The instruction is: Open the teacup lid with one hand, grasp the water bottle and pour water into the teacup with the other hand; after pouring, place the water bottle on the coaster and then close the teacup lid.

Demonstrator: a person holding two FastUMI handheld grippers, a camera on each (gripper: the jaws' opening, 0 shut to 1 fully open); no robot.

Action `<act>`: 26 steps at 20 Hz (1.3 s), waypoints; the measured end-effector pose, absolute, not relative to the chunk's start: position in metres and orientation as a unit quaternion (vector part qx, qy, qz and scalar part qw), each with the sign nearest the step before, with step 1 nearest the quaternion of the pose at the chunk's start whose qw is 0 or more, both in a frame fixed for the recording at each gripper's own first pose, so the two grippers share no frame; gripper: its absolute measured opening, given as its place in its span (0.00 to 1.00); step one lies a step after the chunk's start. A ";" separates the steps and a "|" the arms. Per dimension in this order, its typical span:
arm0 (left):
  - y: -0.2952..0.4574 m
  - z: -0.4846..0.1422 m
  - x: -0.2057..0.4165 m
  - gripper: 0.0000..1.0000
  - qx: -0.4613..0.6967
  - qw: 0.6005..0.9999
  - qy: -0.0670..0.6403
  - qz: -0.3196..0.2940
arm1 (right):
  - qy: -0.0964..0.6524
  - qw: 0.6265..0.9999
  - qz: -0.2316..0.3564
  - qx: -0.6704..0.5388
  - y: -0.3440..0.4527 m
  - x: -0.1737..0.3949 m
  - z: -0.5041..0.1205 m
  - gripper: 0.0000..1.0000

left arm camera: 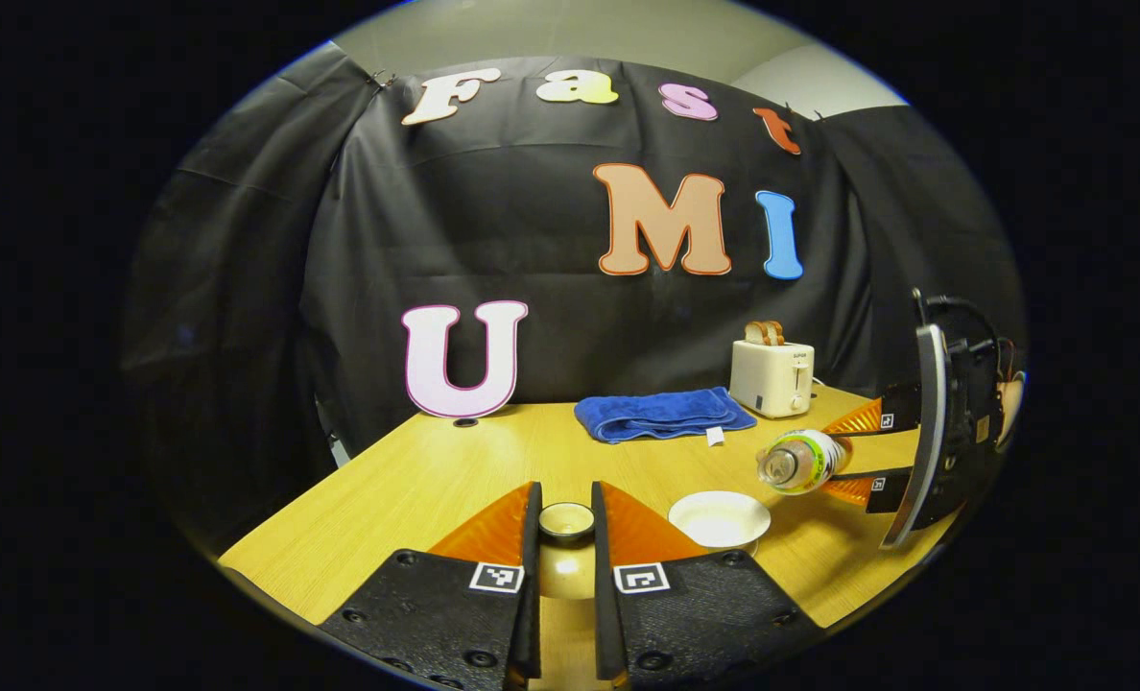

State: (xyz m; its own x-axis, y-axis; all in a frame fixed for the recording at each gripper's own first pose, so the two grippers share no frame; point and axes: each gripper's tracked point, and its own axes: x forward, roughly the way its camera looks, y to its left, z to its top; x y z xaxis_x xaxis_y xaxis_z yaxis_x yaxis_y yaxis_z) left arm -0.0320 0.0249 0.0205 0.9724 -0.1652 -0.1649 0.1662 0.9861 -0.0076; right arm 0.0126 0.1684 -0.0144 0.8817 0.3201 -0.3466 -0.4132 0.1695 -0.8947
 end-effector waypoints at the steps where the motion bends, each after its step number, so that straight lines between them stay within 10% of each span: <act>1: 0.023 0.020 -0.032 0.19 0.003 0.993 0.083 -0.086 | 0.044 0.777 0.241 -0.580 0.169 0.011 -0.017 0.56; 12: 0.004 0.022 -0.024 0.19 0.001 0.991 0.087 -0.103 | 0.093 0.912 0.225 -0.331 0.158 0.020 0.011 0.55; 26: -0.016 0.024 -0.018 0.20 0.006 0.988 0.091 -0.123 | 0.113 0.971 0.168 -0.130 0.129 0.095 0.010 0.56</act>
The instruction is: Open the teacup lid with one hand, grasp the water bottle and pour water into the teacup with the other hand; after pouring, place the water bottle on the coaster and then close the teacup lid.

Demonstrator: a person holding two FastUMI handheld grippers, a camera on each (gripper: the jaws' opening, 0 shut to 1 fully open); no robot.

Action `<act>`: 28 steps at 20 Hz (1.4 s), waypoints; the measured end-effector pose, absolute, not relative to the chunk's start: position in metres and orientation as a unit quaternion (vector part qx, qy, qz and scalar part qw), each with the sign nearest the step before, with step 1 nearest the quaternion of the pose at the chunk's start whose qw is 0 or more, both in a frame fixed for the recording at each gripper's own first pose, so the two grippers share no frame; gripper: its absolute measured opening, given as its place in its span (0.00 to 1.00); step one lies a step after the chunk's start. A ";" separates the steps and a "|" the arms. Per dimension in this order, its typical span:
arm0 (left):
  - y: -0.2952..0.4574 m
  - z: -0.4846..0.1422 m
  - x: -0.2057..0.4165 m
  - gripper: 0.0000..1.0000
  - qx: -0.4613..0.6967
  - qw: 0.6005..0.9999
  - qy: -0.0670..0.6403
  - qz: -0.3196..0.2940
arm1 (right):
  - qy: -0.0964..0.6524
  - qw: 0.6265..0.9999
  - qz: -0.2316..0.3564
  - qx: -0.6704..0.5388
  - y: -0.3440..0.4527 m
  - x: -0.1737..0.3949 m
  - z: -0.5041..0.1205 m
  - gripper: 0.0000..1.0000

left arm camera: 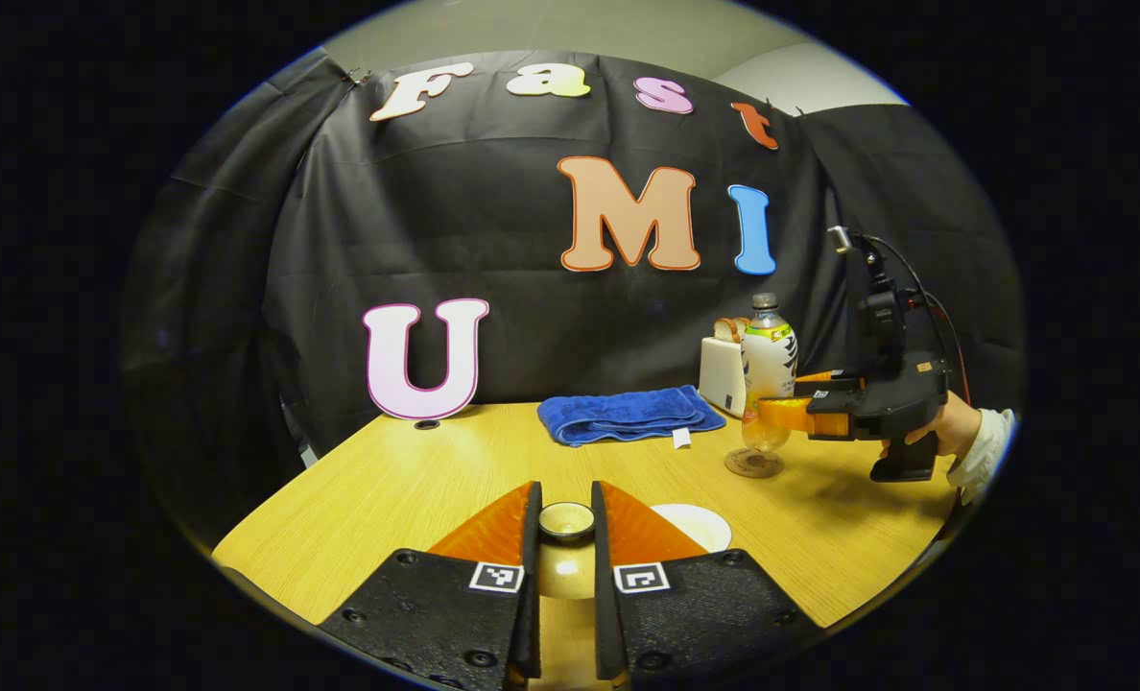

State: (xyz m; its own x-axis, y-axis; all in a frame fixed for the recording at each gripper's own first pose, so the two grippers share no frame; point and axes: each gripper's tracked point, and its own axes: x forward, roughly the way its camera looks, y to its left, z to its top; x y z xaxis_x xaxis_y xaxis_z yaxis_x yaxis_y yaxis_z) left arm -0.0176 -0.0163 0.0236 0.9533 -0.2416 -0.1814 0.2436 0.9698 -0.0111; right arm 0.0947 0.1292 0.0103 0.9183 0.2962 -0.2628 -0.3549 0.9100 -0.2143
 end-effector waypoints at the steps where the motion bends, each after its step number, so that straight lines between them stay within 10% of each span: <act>1: -0.018 0.023 -0.017 0.20 0.006 0.988 0.091 -0.125 | 0.121 0.971 0.165 -0.127 0.128 0.099 0.004 0.56; 28: -0.044 0.030 -0.015 0.20 0.012 0.985 0.089 -0.144 | 0.172 0.978 0.111 -0.040 0.091 0.124 -0.041 0.66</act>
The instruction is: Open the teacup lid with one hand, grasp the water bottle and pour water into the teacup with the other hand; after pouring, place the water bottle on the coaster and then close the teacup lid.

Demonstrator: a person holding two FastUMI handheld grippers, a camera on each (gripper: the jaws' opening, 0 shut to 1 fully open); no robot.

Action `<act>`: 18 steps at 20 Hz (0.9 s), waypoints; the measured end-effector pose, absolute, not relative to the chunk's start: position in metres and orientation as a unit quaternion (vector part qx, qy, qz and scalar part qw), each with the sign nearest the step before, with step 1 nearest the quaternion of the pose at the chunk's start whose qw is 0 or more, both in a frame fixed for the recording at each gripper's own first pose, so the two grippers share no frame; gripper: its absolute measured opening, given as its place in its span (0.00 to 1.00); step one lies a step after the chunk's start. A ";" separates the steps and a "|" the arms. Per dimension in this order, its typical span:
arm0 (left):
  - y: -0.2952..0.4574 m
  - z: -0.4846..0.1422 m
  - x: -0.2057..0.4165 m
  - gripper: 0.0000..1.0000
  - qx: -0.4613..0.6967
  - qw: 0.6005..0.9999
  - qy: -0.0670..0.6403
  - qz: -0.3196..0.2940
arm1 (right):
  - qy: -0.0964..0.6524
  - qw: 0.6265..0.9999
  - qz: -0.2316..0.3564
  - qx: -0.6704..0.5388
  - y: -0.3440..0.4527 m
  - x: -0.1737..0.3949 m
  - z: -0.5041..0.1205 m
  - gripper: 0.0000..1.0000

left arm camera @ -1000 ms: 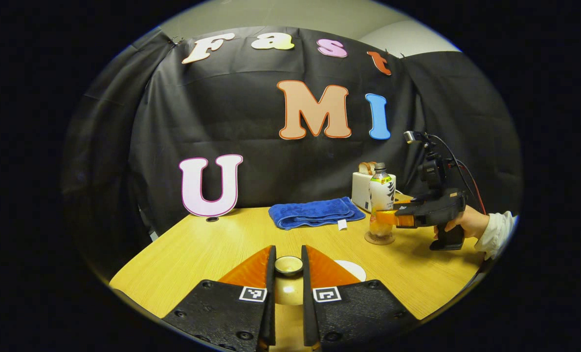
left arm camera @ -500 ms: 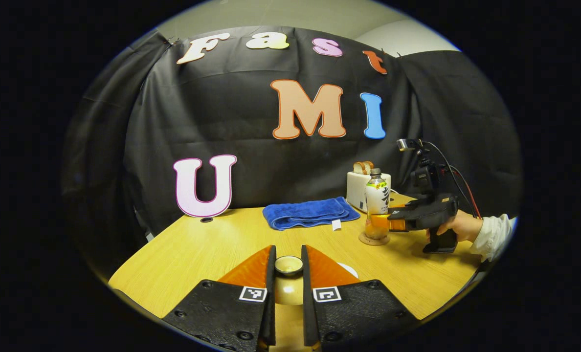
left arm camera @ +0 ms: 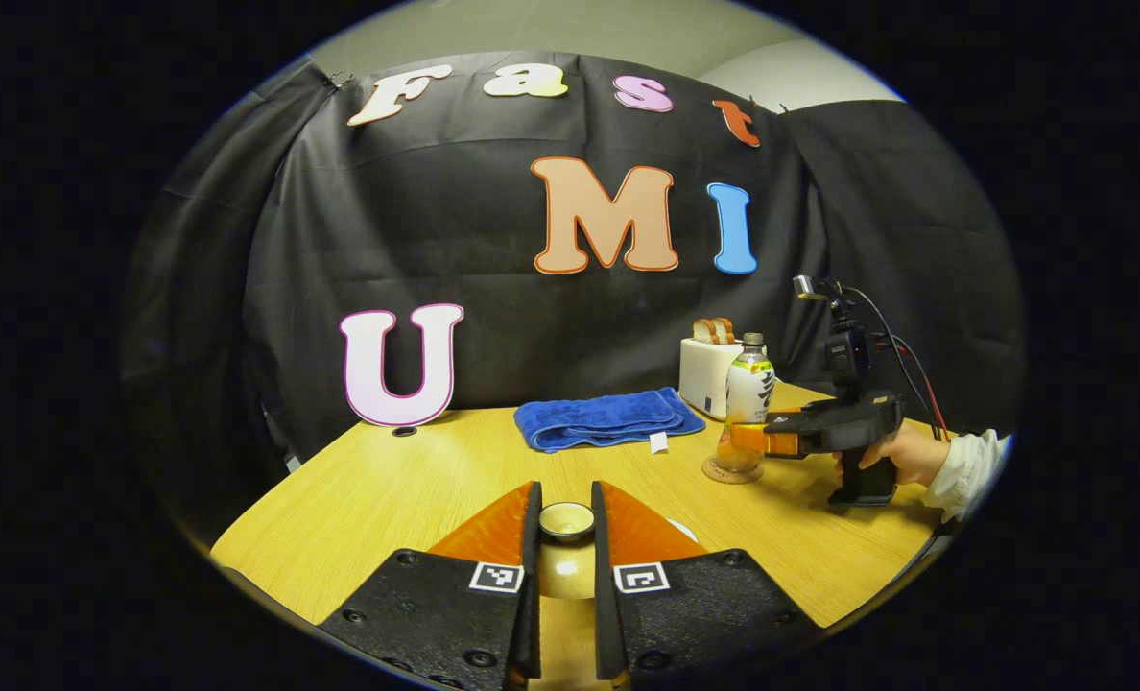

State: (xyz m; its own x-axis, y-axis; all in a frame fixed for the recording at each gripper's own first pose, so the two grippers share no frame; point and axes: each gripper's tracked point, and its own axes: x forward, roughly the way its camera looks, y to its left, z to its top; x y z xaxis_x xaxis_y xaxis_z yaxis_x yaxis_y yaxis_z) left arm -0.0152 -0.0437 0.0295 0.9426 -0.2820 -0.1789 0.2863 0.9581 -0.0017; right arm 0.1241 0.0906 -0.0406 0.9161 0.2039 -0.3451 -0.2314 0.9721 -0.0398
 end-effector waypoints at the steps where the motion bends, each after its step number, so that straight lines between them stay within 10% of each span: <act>1: -0.045 0.029 -0.015 0.20 0.012 0.985 0.089 -0.145 | 0.172 0.978 0.112 -0.045 0.090 0.122 -0.039 0.70; 5: -0.055 0.025 -0.011 0.19 0.000 0.982 0.095 -0.162 | 0.161 0.978 0.121 -0.061 0.095 0.109 -0.035 0.70; 10: -0.066 0.015 -0.003 0.20 -0.008 0.979 0.108 -0.175 | 0.136 0.980 0.127 -0.069 0.092 0.096 -0.025 1.00; 18: -0.090 -0.006 0.008 0.20 -0.006 0.971 0.131 -0.199 | 0.113 0.984 0.124 -0.051 0.075 0.075 -0.004 0.97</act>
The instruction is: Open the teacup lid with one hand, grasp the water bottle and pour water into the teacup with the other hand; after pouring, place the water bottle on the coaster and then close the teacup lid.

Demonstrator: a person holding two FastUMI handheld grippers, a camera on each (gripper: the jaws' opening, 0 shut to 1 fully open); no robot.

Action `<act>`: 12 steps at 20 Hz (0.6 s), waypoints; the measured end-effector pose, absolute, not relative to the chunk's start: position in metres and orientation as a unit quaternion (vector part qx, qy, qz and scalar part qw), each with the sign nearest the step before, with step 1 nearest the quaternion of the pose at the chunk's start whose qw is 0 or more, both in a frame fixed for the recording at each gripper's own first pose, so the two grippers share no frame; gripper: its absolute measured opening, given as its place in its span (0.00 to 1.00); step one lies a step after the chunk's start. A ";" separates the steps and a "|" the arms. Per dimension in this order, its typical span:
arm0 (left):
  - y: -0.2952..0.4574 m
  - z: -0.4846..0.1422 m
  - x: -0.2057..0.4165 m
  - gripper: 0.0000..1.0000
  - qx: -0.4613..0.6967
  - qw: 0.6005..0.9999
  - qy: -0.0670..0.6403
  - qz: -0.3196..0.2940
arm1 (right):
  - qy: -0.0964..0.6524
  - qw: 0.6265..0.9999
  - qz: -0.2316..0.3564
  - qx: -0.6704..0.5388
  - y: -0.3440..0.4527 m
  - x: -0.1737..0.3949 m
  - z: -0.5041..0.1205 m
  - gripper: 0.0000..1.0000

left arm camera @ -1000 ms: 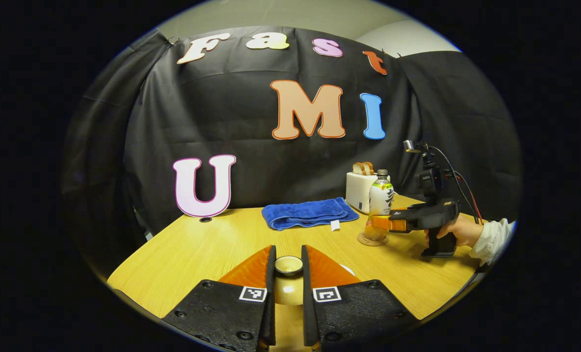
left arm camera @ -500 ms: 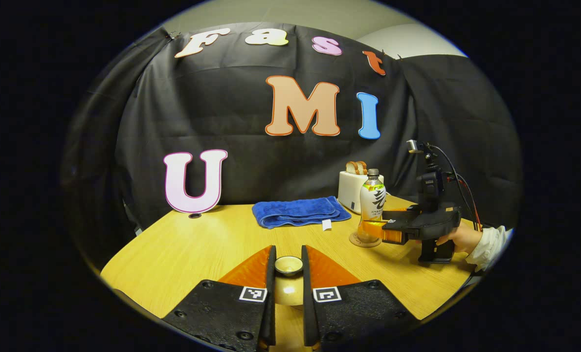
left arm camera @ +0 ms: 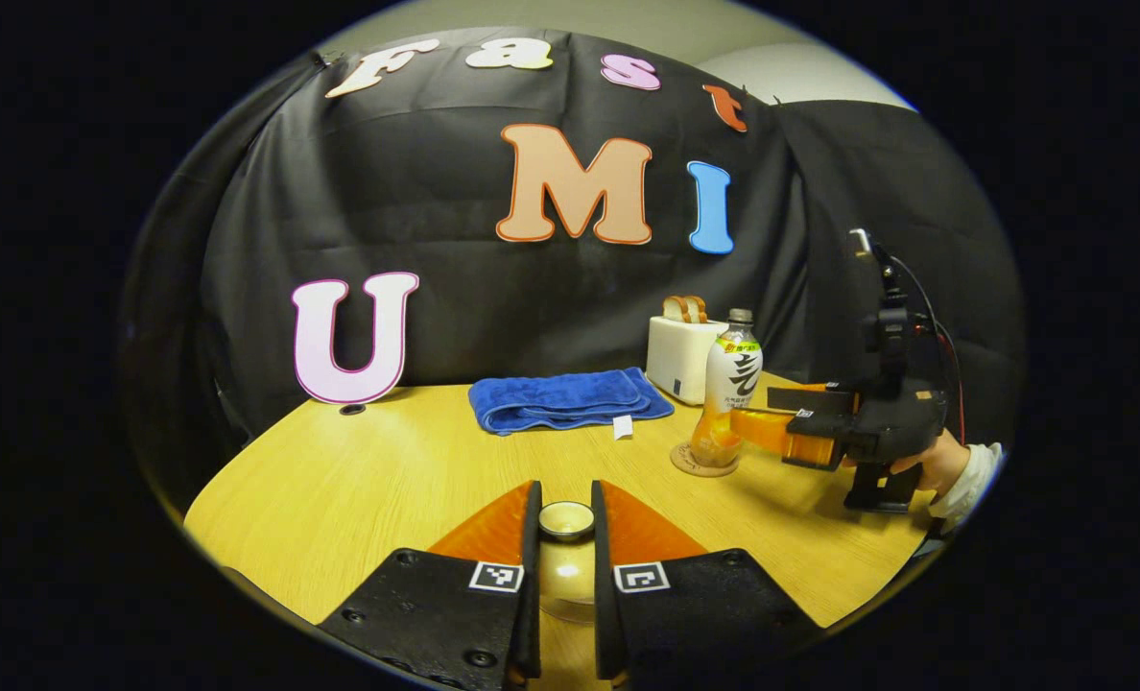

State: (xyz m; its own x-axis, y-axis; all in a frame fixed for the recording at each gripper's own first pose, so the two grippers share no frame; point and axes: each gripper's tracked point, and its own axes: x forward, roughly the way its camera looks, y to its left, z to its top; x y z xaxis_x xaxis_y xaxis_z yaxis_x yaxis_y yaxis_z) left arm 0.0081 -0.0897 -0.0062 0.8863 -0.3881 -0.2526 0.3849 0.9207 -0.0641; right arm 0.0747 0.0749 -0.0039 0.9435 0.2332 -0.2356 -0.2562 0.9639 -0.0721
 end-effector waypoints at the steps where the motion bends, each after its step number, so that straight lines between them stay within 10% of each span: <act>1: -0.093 -0.009 0.008 0.20 -0.007 0.970 0.134 -0.202 | 0.111 0.985 0.122 -0.050 0.071 0.072 -0.001 1.00; 12: -0.108 -0.032 0.015 0.20 0.022 0.966 0.155 -0.207 | 0.064 0.990 0.117 -0.050 0.053 0.049 0.035 0.94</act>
